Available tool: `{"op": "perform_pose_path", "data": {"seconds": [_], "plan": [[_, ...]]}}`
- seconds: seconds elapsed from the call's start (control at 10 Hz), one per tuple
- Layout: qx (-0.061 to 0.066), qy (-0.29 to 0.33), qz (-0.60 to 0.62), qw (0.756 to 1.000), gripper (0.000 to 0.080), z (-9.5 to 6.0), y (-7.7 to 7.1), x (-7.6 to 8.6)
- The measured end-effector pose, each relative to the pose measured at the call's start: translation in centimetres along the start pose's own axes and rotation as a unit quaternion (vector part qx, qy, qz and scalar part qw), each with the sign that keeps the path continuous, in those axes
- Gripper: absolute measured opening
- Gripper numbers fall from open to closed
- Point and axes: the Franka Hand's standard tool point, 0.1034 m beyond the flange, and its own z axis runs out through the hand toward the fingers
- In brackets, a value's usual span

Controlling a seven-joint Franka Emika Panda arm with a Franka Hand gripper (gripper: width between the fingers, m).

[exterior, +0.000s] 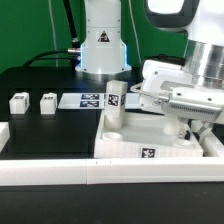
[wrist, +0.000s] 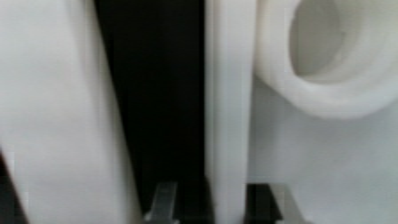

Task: Assemble square table

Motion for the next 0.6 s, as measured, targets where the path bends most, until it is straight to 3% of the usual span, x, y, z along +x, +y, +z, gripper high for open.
{"op": "perform_pose_path", "data": {"seconds": [0.6], "plan": [[0.0, 0.005, 0.005, 1.0, 0.0063, 0.6, -0.84, 0.18]]}}
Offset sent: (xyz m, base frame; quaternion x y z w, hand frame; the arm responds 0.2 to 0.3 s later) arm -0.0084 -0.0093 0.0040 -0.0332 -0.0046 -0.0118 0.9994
